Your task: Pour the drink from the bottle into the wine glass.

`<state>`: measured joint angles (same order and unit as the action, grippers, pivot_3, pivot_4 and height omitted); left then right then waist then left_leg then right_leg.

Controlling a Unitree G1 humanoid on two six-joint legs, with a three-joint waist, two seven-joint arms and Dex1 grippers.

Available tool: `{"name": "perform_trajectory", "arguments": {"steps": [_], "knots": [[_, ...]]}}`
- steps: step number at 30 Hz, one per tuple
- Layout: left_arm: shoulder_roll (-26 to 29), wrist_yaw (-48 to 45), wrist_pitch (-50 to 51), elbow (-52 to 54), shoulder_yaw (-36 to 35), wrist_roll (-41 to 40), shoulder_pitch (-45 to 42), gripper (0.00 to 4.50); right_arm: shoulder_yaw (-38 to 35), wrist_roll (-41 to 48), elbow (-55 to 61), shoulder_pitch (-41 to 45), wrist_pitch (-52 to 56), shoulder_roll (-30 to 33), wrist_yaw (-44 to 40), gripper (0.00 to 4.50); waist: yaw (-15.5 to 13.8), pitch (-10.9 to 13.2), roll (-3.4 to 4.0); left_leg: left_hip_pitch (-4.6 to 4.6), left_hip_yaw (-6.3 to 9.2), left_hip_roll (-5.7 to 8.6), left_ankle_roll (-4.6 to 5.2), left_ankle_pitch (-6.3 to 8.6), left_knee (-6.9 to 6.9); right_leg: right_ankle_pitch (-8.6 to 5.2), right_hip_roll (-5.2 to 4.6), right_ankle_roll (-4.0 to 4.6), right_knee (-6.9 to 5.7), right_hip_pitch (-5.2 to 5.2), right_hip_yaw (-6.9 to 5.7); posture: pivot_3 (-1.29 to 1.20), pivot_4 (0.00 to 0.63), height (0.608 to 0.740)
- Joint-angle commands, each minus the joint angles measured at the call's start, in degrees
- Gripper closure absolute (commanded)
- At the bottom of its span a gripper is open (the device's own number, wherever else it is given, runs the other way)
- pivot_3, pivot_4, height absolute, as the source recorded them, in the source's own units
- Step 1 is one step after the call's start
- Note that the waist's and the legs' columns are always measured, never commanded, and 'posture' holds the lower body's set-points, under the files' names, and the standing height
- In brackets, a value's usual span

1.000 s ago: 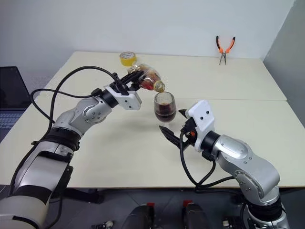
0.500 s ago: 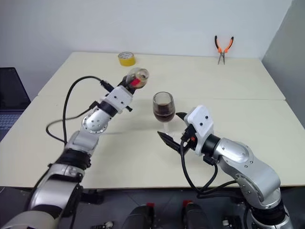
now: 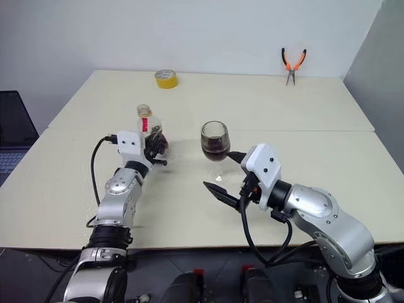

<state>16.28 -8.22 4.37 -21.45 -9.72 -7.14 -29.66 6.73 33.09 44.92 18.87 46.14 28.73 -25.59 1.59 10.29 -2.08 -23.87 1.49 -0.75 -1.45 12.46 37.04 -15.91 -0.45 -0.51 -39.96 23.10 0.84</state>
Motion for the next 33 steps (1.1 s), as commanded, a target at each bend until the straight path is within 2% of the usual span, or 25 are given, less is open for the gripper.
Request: {"name": "perform_trajectory", "arguments": {"steps": [1, 15, 33], "knots": [[0.3, 2.0, -0.7, 0.6, -2.3, -0.5, -0.4, 3.89, -2.6, 2.8, 2.5, 2.2, -0.1, -0.6, 0.2, 0.0, 0.0, 0.0, 0.0, 0.0, 0.0, 0.0, 0.0, 0.0, 0.0, 0.01, 0.0, 0.01, 0.0, 0.0, 0.0, 0.0, 0.15, 0.74], [-0.7, 2.3, -5.1, -7.7, -2.5, -0.4, -5.0, 3.89, -2.7, 3.9, 1.4, 5.7, 1.8, 0.1, 0.8, 0.0, -0.1, 0.0, -0.02, -0.02, -0.02, 0.03, 0.01, 0.0, -0.01, 0.03, -0.03, 0.01, 0.04, 0.0, 0.0, 0.0, 0.15, 0.74], [-2.2, 1.6, -7.8, -13.8, -4.8, -2.9, -7.8, 3.89, -2.1, 4.5, 1.2, 6.1, 2.2, 0.2, 0.9, 0.0, -0.1, 0.0, -0.02, -0.02, -0.03, 0.03, 0.02, -0.01, -0.03, 0.0, -0.02, -0.07, 0.07, 0.0, 0.0, 0.0, 0.15, 0.74]]}}
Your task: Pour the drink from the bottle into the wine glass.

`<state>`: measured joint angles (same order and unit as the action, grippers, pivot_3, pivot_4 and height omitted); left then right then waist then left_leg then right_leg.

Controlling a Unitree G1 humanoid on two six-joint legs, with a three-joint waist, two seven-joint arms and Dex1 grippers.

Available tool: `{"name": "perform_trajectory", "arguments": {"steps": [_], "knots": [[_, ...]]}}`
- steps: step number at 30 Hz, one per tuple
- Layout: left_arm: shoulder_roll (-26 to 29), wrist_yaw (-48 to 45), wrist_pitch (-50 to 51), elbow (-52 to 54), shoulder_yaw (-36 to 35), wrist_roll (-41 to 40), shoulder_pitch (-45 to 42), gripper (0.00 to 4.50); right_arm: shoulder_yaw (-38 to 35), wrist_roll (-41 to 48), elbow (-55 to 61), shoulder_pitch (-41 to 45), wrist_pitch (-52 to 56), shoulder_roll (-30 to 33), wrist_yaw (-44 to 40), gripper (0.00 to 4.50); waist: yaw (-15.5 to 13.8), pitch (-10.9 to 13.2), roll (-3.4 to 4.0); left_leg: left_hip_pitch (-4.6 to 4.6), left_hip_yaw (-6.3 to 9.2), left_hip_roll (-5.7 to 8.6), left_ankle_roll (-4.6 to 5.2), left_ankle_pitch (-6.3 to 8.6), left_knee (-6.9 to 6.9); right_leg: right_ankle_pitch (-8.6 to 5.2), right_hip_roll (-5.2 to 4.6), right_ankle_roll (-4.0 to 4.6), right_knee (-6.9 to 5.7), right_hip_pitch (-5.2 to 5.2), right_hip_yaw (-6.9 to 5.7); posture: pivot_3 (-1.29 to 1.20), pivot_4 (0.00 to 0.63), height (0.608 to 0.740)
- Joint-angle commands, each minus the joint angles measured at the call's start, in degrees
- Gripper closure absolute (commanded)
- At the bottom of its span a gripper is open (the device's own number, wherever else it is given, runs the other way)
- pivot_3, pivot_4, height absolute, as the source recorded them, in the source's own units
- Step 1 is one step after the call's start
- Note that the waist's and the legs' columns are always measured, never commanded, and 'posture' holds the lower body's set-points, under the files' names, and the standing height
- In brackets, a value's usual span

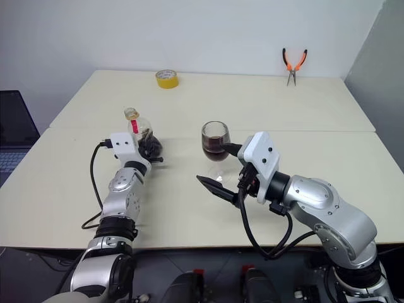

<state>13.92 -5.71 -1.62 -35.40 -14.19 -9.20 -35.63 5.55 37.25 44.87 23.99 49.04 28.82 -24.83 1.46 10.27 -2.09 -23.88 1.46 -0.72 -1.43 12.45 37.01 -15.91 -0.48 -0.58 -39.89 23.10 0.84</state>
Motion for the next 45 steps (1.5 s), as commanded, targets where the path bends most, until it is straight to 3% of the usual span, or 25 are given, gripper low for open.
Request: {"name": "perform_trajectory", "arguments": {"steps": [1, 10, 22, 31, 45], "knots": [[0.3, -1.1, -2.1, -0.1, -0.2, -0.7, -1.9, 3.89, -0.9, 0.3, 1.3, 0.9, -0.7, 0.1, 0.1, 0.0, 0.0, 0.0, 0.0, 0.0, 0.0, 0.0, 0.0, 0.0, 0.0, 0.0, 0.0, 0.0, 0.0, 0.0, 0.0, 0.0, 0.15, 0.74], [1.7, -2.8, -4.6, -2.8, 1.3, 1.5, -2.6, 3.89, -0.5, -0.3, 1.4, -0.7, -1.6, 0.1, -0.1, 0.0, 0.0, 0.0, 0.0, 0.0, -0.01, 0.0, 0.0, 0.0, -0.01, -0.01, 0.0, -0.02, 0.02, 0.0, 0.0, 0.0, 0.15, 0.74], [2.0, -3.5, -5.5, -1.1, 0.8, 1.2, -0.6, 0.01, -0.3, -0.4, 1.4, -1.1, -2.0, 0.2, -0.2, 0.0, 0.0, 0.0, 0.0, -0.01, -0.01, -0.01, 0.0, 0.0, -0.04, -0.02, 0.0, -0.03, 0.06, 0.0, 0.01, 0.0, 0.15, 0.74], [2.7, -4.5, -4.3, 4.6, 0.7, 0.8, 3.3, 0.01, -0.4, -0.4, 1.5, -1.5, -2.1, 0.4, -0.3, 0.0, 0.1, 0.0, 0.0, -0.02, -0.01, -0.02, 0.0, 0.0, -0.06, -0.02, -0.01, -0.03, 0.13, 0.0, 0.01, 0.0, 0.15, 0.74], [4.0, -6.0, 5.9, 31.3, 1.9, 0.4, 19.1, 0.01, -4.3, -1.0, 1.4, -6.7, -4.1, 1.0, 1.6, 0.0, 0.0, 0.0, 0.0, -0.02, -0.04, -0.05, 0.0, 0.0, -0.12, -0.01, -0.04, -0.05, 0.31, -0.04, 0.05, 0.0, 0.15, 0.74]]}}
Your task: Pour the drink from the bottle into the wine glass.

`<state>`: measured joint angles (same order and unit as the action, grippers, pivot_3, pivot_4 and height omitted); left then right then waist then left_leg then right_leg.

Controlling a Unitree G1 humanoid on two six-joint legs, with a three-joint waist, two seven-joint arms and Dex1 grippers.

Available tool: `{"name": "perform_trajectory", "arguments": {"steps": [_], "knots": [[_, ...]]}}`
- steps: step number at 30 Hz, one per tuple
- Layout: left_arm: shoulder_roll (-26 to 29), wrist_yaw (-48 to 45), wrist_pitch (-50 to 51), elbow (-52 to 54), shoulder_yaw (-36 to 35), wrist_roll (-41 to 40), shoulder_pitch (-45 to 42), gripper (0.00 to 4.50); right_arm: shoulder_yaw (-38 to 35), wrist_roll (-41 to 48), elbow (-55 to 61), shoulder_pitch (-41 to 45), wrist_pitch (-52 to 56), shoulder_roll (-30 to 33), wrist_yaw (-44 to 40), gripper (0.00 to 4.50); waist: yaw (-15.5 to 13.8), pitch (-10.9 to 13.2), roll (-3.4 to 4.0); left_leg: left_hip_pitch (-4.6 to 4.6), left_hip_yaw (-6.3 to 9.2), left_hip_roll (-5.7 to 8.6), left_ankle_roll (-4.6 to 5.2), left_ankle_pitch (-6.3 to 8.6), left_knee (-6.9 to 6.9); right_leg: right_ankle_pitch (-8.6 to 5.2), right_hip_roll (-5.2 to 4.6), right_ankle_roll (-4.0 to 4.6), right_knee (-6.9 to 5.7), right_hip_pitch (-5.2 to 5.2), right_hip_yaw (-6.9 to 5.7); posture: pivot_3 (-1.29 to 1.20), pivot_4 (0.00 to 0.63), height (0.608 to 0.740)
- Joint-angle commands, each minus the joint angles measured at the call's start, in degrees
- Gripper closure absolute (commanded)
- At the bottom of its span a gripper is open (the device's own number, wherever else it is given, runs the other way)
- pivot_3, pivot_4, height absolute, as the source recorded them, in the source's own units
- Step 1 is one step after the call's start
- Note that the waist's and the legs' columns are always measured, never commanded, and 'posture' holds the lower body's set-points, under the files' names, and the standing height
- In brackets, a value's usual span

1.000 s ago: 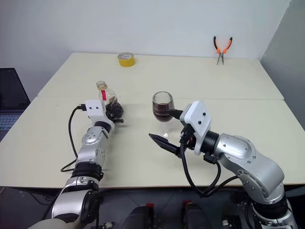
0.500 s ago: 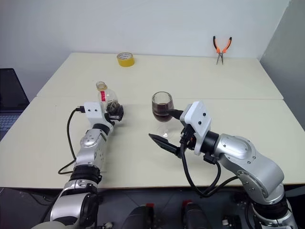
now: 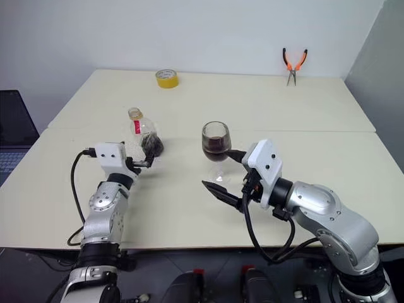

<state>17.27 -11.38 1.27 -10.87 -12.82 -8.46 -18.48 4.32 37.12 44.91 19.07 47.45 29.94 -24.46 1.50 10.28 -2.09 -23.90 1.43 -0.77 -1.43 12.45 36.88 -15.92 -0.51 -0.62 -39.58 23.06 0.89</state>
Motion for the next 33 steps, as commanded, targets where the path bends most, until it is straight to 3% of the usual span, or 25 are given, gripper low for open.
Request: {"name": "perform_trajectory", "arguments": {"steps": [1, 6, 10, 16, 24, 33], "knots": [[0.7, -0.6, 5.3, 9.2, 0.9, -0.6, 3.4, 0.01, -4.4, -1.8, 0.6, -4.1, -3.8, -0.5, 1.8, 0.0, 0.0, 0.0, -0.02, 0.0, 0.0, 0.01, 0.0, 0.0, 0.0, 0.0, 0.0, 0.0, 0.0, 0.0, 0.01, 0.0, 0.15, 0.74], [0.5, -0.7, 12.7, 16.9, 2.2, -0.9, 8.1, 0.01, -6.6, -10.1, -5.7, -15.4, -15.6, -3.7, 3.5, 0.0, -0.2, 0.0, -0.03, 0.01, 0.04, 0.01, 0.0, 0.0, -0.09, 0.01, -0.01, -0.03, 0.3, -0.16, -0.04, 0.0, 0.15, 0.74], [-0.2, -1.0, 17.3, 19.5, 4.0, -0.8, 9.4, 0.01, -5.6, -18.0, -13.4, -18.6, -25.9, -8.4, 6.9, 0.0, -0.1, 0.0, -0.02, 0.09, 0.04, -0.02, 0.04, -0.01, -0.07, 0.16, 0.02, -0.12, 0.48, -0.29, -0.03, 0.0, 0.15, 0.74], [-1.5, -1.8, 15.2, 19.3, 3.8, -2.0, 9.2, 0.01, -6.0, -22.0, -19.9, -16.5, -32.8, -14.4, 9.8, 0.0, 0.0, 0.0, 0.02, 0.22, 0.03, -0.05, 0.09, -0.04, -0.08, 0.22, 0.06, -0.15, 0.54, -0.42, -0.01, 0.0, 0.15, 0.74], [-3.2, -0.5, 10.1, 17.5, 3.4, -1.4, 8.8, 0.01, -5.4, -28.5, -39.0, -13.1, -48.9, -20.9, 12.6, 0.0, -0.1, 0.0, 0.03, 0.19, 0.0, -0.01, 0.09, -0.04, -0.11, 0.22, 0.04, -0.13, 0.6, -0.43, 0.02, 0.0, 0.15, 0.74], [-4.1, 0.4, 5.1, 16.9, 3.3, -0.2, 10.3, 0.01, -5.6, -28.7, -45.1, -11.1, -53.6, -24.1, 12.0, 0.0, -0.1, 0.0, 0.05, 0.19, 0.02, -0.03, 0.1, -0.05, -0.13, 0.22, 0.03, -0.12, 0.59, -0.42, -0.01, 0.0, 0.15, 0.74]]}}
